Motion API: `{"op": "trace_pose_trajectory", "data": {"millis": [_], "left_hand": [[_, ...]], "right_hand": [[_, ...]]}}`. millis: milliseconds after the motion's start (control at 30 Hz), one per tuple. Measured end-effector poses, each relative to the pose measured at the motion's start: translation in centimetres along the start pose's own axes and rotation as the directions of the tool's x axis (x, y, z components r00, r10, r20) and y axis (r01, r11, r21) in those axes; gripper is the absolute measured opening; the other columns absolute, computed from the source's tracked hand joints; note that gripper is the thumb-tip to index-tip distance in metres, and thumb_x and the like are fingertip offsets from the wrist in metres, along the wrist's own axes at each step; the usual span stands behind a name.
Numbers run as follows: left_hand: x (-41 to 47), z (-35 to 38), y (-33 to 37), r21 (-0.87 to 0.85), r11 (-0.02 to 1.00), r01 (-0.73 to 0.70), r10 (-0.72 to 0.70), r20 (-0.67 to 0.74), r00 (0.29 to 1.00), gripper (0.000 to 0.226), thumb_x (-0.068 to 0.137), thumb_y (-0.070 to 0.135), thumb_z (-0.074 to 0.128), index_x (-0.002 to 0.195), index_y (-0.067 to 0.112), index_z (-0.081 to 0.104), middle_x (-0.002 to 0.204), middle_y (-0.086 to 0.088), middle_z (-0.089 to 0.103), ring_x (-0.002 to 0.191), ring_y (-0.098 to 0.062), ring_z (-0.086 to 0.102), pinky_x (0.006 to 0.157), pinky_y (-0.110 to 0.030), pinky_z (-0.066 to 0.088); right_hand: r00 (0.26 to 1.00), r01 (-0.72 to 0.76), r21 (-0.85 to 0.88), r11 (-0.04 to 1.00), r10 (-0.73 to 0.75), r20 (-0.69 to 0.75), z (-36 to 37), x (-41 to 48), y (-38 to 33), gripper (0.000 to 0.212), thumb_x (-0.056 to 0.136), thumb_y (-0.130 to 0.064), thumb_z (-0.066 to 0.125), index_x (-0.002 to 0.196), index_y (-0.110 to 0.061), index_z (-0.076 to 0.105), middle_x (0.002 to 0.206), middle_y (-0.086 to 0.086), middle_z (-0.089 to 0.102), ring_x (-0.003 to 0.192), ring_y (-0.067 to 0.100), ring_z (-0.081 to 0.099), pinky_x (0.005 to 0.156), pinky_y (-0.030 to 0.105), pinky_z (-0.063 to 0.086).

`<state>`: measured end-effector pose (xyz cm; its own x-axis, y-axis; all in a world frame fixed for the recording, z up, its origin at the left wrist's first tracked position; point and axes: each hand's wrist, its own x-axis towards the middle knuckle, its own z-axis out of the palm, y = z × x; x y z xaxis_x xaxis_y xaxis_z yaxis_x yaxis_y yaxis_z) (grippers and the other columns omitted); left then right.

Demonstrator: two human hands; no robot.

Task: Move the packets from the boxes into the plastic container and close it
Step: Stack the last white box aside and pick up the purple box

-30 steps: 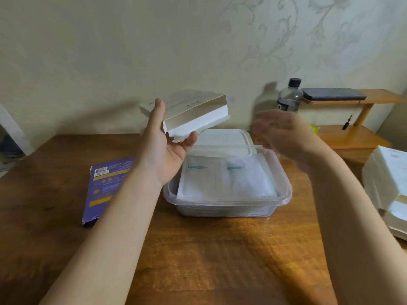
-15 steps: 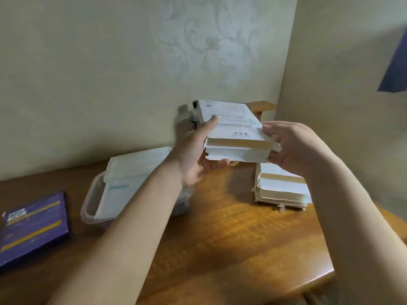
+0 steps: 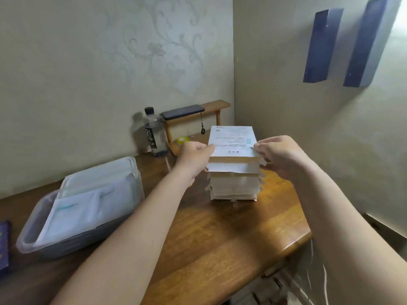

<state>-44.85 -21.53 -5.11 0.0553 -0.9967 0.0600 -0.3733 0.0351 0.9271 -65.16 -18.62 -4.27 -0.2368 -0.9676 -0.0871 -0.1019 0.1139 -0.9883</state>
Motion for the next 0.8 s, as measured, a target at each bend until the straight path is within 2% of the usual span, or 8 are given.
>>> {"op": "trace_pose_trajectory", "data": {"millis": [100, 267, 367, 433, 567, 667, 800], "left_hand": [[0.7, 0.8, -0.8, 0.045, 0.999, -0.001, 0.0, 0.015, 1.0, 0.021, 0.094, 0.032, 0.062, 0.085, 0.014, 0.068, 0.083, -0.01, 0.068, 0.069, -0.023, 0.065, 0.069, -0.034, 0.051], [1.2, 1.3, -2.1, 0.05, 0.999, 0.008, -0.008, 0.001, 1.0, 0.025, 0.096, 0.026, 0.063, 0.088, 0.005, 0.073, 0.083, -0.006, 0.065, 0.069, -0.016, 0.058, 0.074, -0.031, 0.047], [1.5, 1.5, -2.4, 0.077, 0.997, 0.007, -0.009, 0.033, 0.999, 0.015, 0.096, 0.026, 0.062, 0.084, 0.017, 0.065, 0.086, -0.003, 0.051, 0.077, -0.017, 0.049, 0.07, -0.027, 0.043], [1.8, 1.5, -2.7, 0.089, 0.996, 0.009, -0.014, 0.053, 0.998, 0.014, 0.096, 0.026, 0.063, 0.085, 0.018, 0.062, 0.089, -0.002, 0.048, 0.074, -0.014, 0.042, 0.065, -0.023, 0.037], [2.2, 1.4, -3.1, 0.101, 0.995, 0.001, -0.008, 0.07, 0.997, 0.014, 0.097, 0.027, 0.063, 0.086, 0.018, 0.061, 0.091, -0.003, 0.047, 0.068, -0.009, 0.039, 0.065, -0.021, 0.036], [2.3, 1.3, -3.2, 0.085, 0.996, 0.001, -0.007, 0.071, 0.997, 0.016, 0.097, 0.032, 0.063, 0.086, 0.02, 0.062, 0.089, -0.002, 0.048, 0.082, -0.016, 0.046, 0.07, -0.028, 0.04], [2.1, 0.8, -3.0, 0.071, 0.997, -0.018, 0.014, 0.054, 0.998, 0.037, 0.094, 0.051, 0.058, 0.086, 0.017, 0.07, 0.084, -0.002, 0.054, 0.08, -0.018, 0.051, 0.072, -0.03, 0.044]], "right_hand": [[0.999, -0.008, -0.082, 0.997, 0.005, -0.036, -0.2, 1.0, 1.1, 0.008, 0.096, -0.014, 0.064, 0.096, -0.013, 0.072, 0.075, 0.001, 0.065, 0.07, 0.018, 0.058, 0.059, 0.028, 0.046], [1.0, -0.008, -0.135, 0.991, 0.004, -0.027, 0.4, 2.1, 2.3, 0.011, 0.097, -0.014, 0.063, 0.099, -0.009, 0.072, 0.09, 0.008, 0.071, 0.075, 0.022, 0.059, 0.06, 0.029, 0.045], [0.999, -0.016, -0.147, 0.989, 0.009, -0.05, 0.5, 2.3, 2.5, 0.009, 0.097, -0.016, 0.063, 0.093, -0.013, 0.07, 0.094, 0.01, 0.072, 0.078, 0.023, 0.061, 0.059, 0.029, 0.046], [0.999, -0.017, -0.142, 0.99, 0.01, -0.052, 0.5, 2.5, 2.5, 0.008, 0.097, -0.015, 0.063, 0.091, -0.014, 0.069, 0.096, 0.01, 0.072, 0.08, 0.023, 0.062, 0.059, 0.029, 0.046], [0.999, -0.019, -0.135, 0.991, 0.014, -0.038, 0.6, 2.5, 2.4, 0.008, 0.098, -0.014, 0.063, 0.096, -0.011, 0.07, 0.095, 0.01, 0.071, 0.076, 0.021, 0.058, 0.055, 0.028, 0.042], [0.999, -0.023, -0.131, 0.991, 0.017, -0.046, 0.7, 2.4, 2.3, 0.011, 0.098, -0.017, 0.063, 0.1, -0.01, 0.071, 0.094, 0.007, 0.07, 0.076, 0.019, 0.057, 0.056, 0.028, 0.041], [0.997, -0.009, -0.126, 0.992, -0.001, -0.08, 0.4, 2.1, 1.9, 0.017, 0.1, -0.021, 0.059, 0.097, -0.009, 0.071, 0.078, 0.005, 0.057, 0.072, 0.021, 0.047, 0.056, 0.028, 0.038]]}}
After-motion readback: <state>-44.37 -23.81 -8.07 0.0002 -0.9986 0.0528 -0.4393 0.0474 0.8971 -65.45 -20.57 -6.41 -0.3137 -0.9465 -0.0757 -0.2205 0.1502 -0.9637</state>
